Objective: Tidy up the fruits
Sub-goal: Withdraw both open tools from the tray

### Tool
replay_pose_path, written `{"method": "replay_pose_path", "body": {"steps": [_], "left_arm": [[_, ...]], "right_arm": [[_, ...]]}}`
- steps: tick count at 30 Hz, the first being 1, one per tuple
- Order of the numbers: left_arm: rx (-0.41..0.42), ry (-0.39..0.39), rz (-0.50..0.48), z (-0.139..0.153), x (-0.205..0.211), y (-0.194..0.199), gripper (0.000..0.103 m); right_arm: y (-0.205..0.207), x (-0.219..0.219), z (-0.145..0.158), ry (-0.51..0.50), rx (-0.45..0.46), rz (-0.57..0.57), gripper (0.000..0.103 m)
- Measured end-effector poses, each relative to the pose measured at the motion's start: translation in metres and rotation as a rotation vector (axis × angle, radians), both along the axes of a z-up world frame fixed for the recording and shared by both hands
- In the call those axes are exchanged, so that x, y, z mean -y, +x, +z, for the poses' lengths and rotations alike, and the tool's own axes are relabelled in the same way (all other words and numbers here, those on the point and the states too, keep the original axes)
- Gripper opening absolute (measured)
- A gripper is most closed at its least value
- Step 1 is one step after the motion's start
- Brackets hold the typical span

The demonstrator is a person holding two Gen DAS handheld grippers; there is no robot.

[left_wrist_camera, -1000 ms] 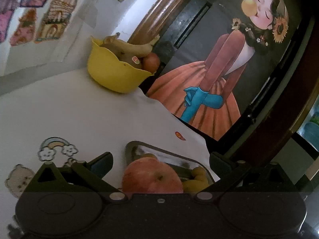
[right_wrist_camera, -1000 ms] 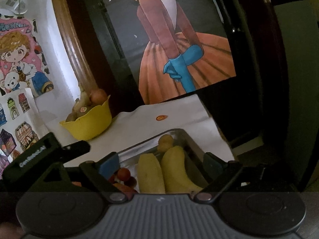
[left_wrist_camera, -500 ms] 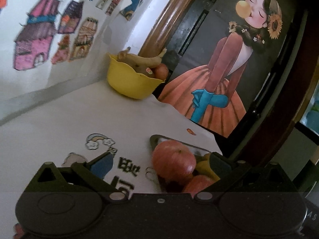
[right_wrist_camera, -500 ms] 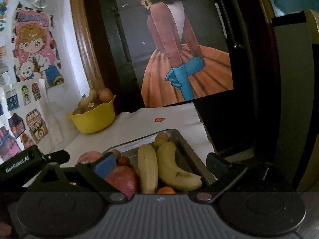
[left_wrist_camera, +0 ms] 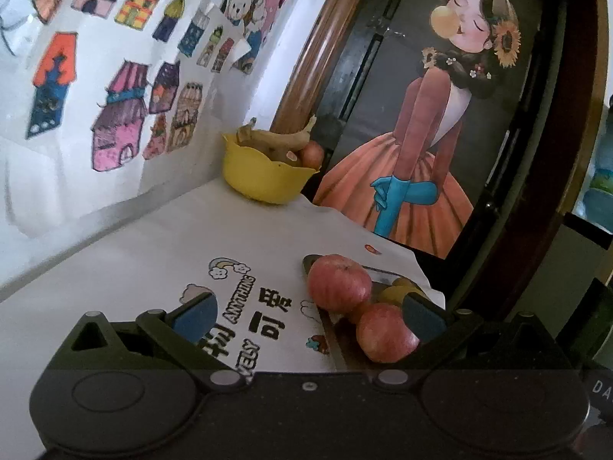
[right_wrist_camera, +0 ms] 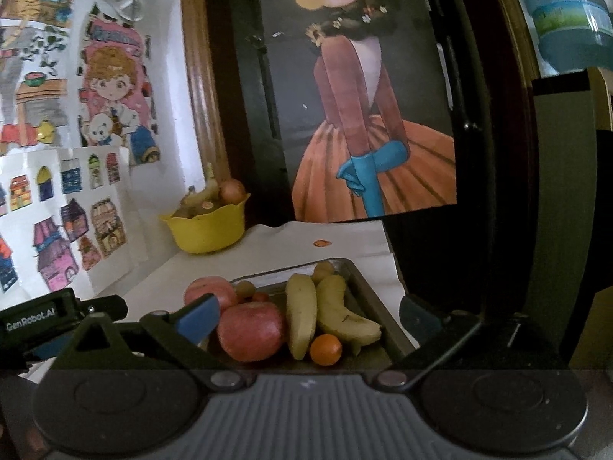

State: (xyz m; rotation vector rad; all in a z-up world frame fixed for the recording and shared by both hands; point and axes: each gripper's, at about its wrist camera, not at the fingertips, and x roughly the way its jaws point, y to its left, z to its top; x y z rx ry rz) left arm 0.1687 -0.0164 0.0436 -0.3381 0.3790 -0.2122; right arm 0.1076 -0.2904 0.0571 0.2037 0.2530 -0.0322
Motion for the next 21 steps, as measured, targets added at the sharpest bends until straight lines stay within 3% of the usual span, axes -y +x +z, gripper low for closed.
{"method": "replay_pose_path", "body": {"steps": [11, 21], "left_arm": [[0.035, 0.064, 0.031, 0.003, -0.007, -0.047, 0.102], [0.047, 0.158, 0.074, -0.010, -0.015, -0.087, 0.102]], "right_arm": [[-0.041, -0.010, 0.002, -0.057, 0.053, 0.017, 0.103], [-0.073, -0.022, -0.015, -0.106, 0.062, 0.030, 0.103]]}}
